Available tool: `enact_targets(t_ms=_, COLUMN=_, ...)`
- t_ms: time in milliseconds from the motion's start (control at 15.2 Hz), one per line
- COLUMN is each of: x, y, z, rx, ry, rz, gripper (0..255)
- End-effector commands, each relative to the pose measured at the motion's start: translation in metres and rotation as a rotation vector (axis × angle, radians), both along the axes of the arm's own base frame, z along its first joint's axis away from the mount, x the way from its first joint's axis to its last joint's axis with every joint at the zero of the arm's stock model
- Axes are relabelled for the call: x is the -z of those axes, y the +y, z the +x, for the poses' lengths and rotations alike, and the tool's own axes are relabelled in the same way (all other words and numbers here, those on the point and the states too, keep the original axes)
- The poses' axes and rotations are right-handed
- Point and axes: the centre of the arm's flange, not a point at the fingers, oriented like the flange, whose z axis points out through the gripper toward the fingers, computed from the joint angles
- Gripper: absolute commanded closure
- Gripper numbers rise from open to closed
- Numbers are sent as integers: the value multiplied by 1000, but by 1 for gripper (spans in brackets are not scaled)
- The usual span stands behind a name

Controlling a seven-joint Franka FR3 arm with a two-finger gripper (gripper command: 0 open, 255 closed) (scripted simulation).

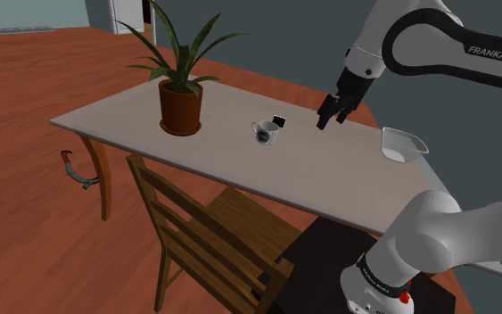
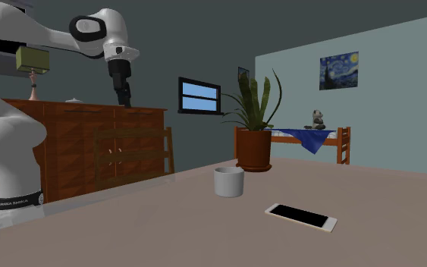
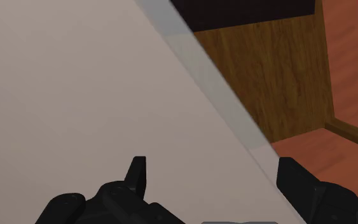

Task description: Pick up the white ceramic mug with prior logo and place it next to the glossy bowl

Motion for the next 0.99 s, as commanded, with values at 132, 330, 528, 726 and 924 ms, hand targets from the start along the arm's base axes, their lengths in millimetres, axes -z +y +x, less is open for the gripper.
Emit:
enact_targets(t_ms=132, x=11, y=-15, z=20, rx=5, ry=2, rz=8, gripper=0)
enact_targets(t_ms=330, x=29, y=-37, z=49, rx=13, ry=4, rz=19, gripper=0)
enact_targets(t_ms=528, x=46, y=-60, z=78, rx=21, ry=7, rz=31, gripper=0)
enact_targets(t_ms=726, x=64, y=-82, z=107, rx=28, ry=10, rz=42, gripper=0)
enact_targets(t_ms=924, x=82, y=-105, z=136, rx=36, ry=12, rz=54, gripper=0)
